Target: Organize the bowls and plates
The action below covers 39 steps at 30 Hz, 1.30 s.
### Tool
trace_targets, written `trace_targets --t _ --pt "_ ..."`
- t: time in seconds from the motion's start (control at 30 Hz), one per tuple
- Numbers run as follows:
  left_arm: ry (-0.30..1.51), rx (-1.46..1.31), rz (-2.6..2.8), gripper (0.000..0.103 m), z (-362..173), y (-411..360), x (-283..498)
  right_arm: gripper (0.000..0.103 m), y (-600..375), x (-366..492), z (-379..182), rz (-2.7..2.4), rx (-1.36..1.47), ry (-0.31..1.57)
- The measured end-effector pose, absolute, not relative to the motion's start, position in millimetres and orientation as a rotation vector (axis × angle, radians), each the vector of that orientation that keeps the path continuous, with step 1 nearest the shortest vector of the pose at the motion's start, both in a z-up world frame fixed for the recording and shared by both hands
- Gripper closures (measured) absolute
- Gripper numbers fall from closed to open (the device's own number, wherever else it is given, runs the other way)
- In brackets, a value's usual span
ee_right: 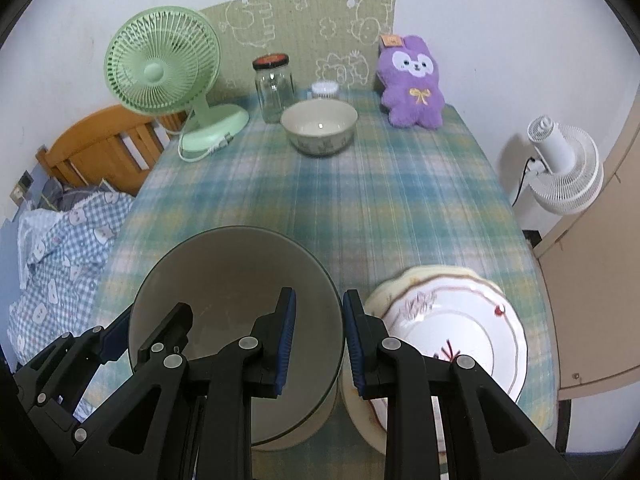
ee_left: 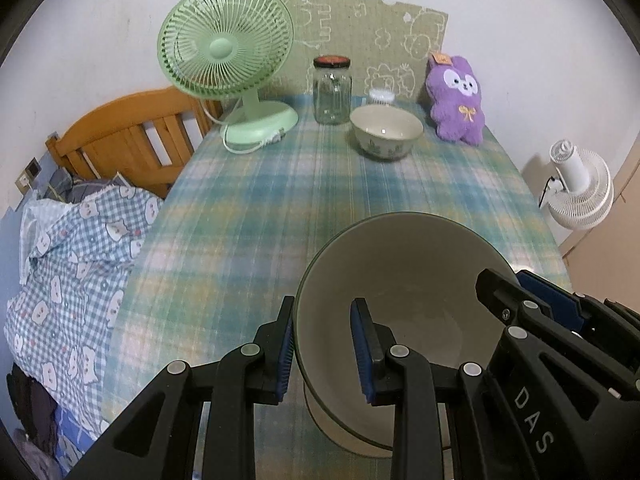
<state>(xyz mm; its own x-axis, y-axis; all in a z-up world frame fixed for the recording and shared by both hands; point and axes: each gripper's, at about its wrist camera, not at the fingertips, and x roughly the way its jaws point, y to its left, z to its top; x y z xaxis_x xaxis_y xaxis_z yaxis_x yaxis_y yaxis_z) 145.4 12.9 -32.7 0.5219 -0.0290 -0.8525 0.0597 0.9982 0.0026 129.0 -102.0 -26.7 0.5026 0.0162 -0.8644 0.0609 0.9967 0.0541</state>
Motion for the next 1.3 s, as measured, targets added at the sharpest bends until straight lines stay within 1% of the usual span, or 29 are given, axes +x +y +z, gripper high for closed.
trace_targets --t 0.7,1.07,1.2,1.27,1.3 --pt "1.137 0.031 -0.051 0.078 -84 19 144 0.075 -96 133 -84 -0.032 0.083 1.167" --pt "1.137 0.028 -0.061 0.078 -87 21 151 0.075 -93 139 -85 -0.040 0.072 1.164" --pt "1.148 0.038 -0.064 0.072 -86 19 149 0.075 -94 138 -84 -0.020 0.066 1.175" --pt "1.134 0.047 -0.066 0.067 -82 18 148 0.075 -94 136 -78 -0.005 0.053 1.151" --pt "1.128 0.045 -0.067 0.061 -79 18 148 0.075 -94 135 -74 0.005 0.050 1.136"
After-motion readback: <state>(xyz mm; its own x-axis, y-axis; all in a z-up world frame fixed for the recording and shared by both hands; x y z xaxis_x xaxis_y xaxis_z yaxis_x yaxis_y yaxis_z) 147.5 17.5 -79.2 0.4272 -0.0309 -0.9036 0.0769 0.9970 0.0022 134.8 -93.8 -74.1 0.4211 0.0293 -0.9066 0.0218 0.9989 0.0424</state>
